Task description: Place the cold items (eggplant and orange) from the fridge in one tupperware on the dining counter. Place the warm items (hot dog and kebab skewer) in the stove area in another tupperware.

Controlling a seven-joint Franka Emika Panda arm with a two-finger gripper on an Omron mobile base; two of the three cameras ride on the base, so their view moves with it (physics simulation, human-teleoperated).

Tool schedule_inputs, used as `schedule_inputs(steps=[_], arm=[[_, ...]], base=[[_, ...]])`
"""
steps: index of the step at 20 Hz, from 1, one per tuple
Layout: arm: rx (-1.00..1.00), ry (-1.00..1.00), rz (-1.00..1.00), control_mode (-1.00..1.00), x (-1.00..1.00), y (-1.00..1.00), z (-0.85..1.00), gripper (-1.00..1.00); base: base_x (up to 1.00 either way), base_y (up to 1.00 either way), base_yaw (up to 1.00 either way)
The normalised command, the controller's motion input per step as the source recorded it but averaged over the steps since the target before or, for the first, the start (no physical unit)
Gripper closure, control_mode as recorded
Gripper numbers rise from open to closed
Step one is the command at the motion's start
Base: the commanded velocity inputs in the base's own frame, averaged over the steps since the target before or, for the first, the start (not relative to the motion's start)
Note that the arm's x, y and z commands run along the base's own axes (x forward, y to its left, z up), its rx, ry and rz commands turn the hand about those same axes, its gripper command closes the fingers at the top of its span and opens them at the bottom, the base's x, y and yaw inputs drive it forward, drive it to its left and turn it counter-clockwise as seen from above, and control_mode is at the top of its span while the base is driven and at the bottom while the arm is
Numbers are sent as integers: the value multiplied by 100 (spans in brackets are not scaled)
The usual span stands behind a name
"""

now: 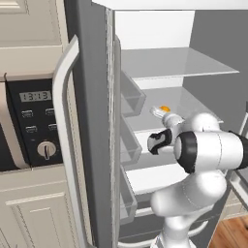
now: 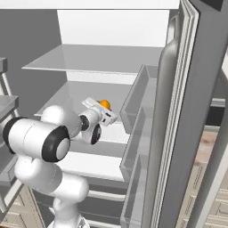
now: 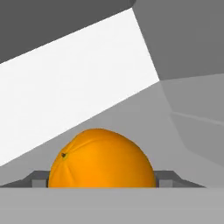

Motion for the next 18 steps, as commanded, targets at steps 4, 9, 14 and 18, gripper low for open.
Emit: schedule_inputs(steps=[4,9,14,18], arm=[[15,33,23,-100,-100,0,60,100],[20,39,26,-100,-100,-11,99,100],[19,36,6,-100,-100,-52,100,100],[0,32,0,-100,-100,-53,83,100]], base=[[0,0,0],[0,0,0],[0,0,0],[0,0,0]])
